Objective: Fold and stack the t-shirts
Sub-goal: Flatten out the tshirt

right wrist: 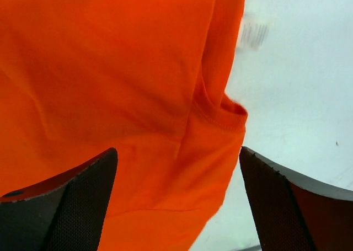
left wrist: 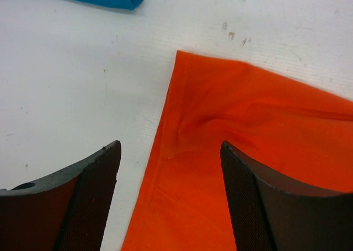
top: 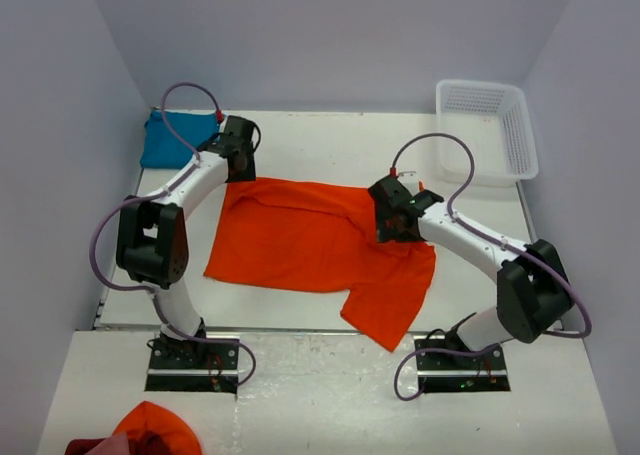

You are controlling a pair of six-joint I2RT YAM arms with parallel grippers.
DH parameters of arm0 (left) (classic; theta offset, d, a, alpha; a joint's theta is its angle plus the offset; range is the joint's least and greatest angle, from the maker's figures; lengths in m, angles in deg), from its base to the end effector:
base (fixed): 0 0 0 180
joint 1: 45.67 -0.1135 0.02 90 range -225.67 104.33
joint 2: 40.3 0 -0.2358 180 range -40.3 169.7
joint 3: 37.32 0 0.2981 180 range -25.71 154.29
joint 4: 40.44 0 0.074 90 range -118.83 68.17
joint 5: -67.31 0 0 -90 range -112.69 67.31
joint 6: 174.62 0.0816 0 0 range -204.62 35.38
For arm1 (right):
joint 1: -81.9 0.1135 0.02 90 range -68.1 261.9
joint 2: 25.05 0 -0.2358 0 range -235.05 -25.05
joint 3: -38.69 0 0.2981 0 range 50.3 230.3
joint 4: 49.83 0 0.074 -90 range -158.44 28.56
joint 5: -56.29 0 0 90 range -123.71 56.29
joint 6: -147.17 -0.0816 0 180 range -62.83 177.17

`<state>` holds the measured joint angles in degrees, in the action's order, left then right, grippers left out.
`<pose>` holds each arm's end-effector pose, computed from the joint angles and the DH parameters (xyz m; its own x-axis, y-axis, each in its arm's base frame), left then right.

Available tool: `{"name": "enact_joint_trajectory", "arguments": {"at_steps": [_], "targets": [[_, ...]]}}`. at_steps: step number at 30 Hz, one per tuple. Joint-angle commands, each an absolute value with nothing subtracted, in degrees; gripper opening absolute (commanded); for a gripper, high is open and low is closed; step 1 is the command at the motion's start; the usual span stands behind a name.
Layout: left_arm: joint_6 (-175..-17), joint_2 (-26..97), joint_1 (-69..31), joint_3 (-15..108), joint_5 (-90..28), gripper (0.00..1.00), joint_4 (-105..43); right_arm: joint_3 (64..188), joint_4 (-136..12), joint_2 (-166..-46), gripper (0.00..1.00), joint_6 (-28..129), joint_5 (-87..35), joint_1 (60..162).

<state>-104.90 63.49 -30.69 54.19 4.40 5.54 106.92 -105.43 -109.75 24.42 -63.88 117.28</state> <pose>0.4391 -0.0790 0.1544 -0.7702 -0.1134 -0.6277 -0.2860 0.9410 0.1809 0.2917 0.1568 0.1263 -0.8550 -0.0335 -0.5176 0.1048 0.9662 -0.2356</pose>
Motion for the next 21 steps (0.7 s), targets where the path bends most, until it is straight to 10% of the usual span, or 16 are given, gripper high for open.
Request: {"name": "enact_joint_trajectory", "arguments": {"at_steps": [1,6,10,21], "targets": [[-103.7,64.0,-30.7,57.9,1.9,0.74,2.4,115.7,-102.5,-110.5,0.91,29.9,-59.7,112.7],[-103.6,70.7,-32.2,61.7,-1.3,0.72,3.0,130.8,-101.2,-120.7,0.75,36.5,-53.7,102.7],[-104.0,72.5,-34.9,60.9,-9.0,0.4,0.4,136.6,-101.9,-128.2,0.53,38.3,-51.7,99.0],[-102.9,74.7,-37.2,61.3,-14.3,0.31,-0.3,139.8,-101.2,-135.5,0.51,40.1,-47.2,93.5]]}}
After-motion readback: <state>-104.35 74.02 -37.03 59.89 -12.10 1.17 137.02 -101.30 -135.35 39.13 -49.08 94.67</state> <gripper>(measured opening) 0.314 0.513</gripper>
